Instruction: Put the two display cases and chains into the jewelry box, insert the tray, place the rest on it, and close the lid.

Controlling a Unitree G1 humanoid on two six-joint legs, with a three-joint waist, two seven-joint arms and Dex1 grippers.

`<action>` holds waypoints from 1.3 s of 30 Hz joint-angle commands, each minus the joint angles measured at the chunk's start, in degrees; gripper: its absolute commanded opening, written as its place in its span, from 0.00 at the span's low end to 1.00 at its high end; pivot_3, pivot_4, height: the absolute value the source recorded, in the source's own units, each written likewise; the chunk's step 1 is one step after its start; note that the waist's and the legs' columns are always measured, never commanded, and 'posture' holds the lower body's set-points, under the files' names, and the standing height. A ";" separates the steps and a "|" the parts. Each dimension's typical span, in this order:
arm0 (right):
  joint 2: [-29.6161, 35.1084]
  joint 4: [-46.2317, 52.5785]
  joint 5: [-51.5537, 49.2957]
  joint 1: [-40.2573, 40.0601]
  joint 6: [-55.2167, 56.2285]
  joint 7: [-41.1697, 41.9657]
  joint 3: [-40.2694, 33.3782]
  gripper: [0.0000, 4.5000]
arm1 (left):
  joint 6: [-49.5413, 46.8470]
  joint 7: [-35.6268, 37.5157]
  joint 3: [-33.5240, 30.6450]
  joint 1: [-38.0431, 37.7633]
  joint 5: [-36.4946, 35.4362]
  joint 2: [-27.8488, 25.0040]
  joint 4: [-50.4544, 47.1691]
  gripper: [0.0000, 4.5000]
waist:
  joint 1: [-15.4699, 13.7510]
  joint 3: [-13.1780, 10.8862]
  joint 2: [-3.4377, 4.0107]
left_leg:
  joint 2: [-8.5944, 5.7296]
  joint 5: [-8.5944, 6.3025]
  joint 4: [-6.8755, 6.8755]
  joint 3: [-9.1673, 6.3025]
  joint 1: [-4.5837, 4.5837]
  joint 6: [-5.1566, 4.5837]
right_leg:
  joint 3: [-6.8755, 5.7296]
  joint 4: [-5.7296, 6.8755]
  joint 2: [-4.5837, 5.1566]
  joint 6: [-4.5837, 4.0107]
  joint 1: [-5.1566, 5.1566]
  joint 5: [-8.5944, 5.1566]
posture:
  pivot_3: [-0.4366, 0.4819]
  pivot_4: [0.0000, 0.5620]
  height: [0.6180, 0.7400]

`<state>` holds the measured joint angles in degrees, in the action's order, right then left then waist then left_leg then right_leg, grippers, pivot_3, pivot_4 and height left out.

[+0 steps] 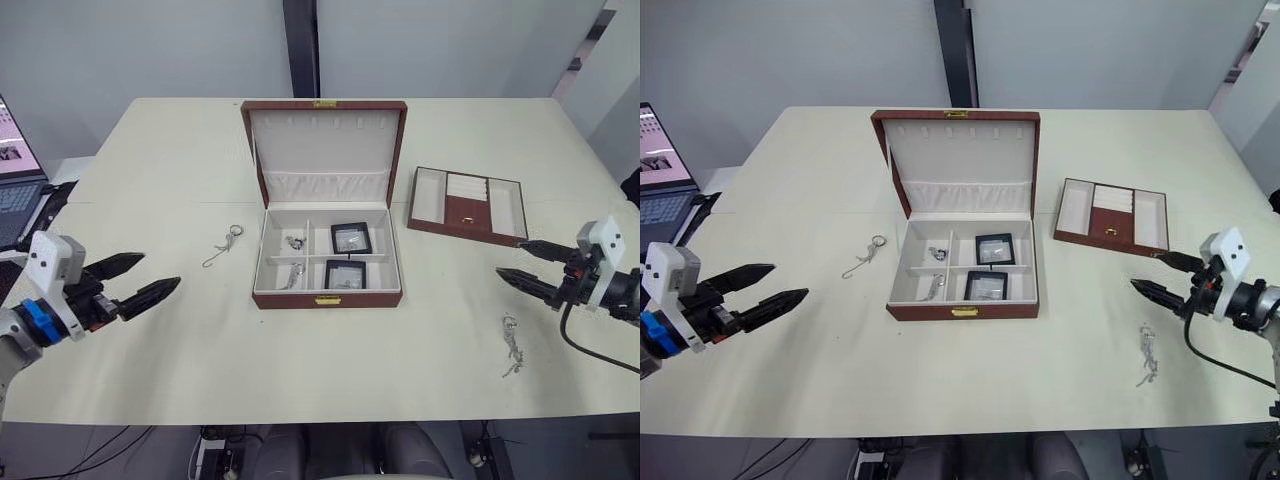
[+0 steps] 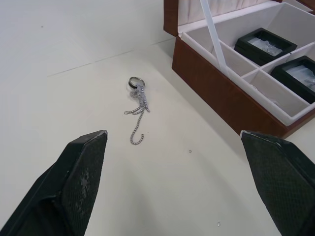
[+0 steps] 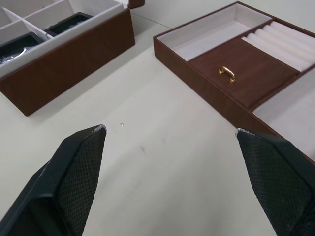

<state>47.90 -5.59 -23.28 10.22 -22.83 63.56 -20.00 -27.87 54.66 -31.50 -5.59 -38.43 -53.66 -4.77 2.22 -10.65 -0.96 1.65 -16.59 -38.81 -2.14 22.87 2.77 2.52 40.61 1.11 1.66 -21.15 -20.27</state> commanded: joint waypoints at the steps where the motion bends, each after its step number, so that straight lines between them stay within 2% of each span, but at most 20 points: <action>1: 1.68 -2.71 0.56 -1.72 3.75 -1.09 -3.60 0.99 | 2.18 1.47 -2.49 1.61 1.59 -1.56 3.17 1.00 | -0.15 0.00 0.00 | -0.01 0.00 0.00 -0.01 0.00 0.00 | -0.01 0.01 0.00 0.00 0.00 0.00 | 0.48 0.27 1.00; 8: 2.30 -6.66 1.35 -2.25 7.17 -2.24 -3.76 0.99 | 2.97 2.35 -3.44 1.50 3.06 -1.34 5.57 1.00 | -0.15 0.00 0.00 | 0.00 0.00 0.00 0.04 -0.02 0.00 | 0.02 0.03 0.02 0.00 0.00 0.00 | 0.48 0.27 1.00; 30: 2.37 -8.18 1.36 -0.24 8.03 -3.10 -2.27 0.99 | 4.53 2.04 -3.75 0.98 4.74 1.02 6.24 1.00 | -0.21 0.00 0.00 | 0.00 0.00 -0.01 0.05 -0.02 0.00 | 0.02 0.05 0.03 0.00 0.00 0.00 | 0.48 0.27 1.00; 37: 1.43 -3.33 -0.58 0.33 4.78 -3.53 -1.79 0.99 | 4.13 0.80 -2.96 1.32 4.87 2.13 4.94 1.00 | -0.20 0.00 0.00 | -0.01 0.00 -0.02 0.05 -0.02 0.00 | 0.02 0.07 0.04 0.00 0.00 0.00 | 0.48 0.27 1.00; 39: 0.52 1.22 -2.21 1.38 1.74 -4.29 -0.39 0.99 | 2.83 -0.94 -1.15 2.88 4.37 3.15 2.86 1.00 | -0.20 0.00 0.00 | 0.01 0.00 -0.02 0.04 -0.02 0.00 | 0.01 0.10 0.03 0.00 0.00 0.00 | 0.48 0.27 1.00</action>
<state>48.63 -9.25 -23.27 10.06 -19.40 59.67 -20.89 -24.70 54.96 -32.90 -4.05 -33.61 -50.73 1.16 2.02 -10.64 -0.96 1.66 -16.59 -38.83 -2.11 22.85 2.77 2.53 40.72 1.14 1.66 -21.15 -20.27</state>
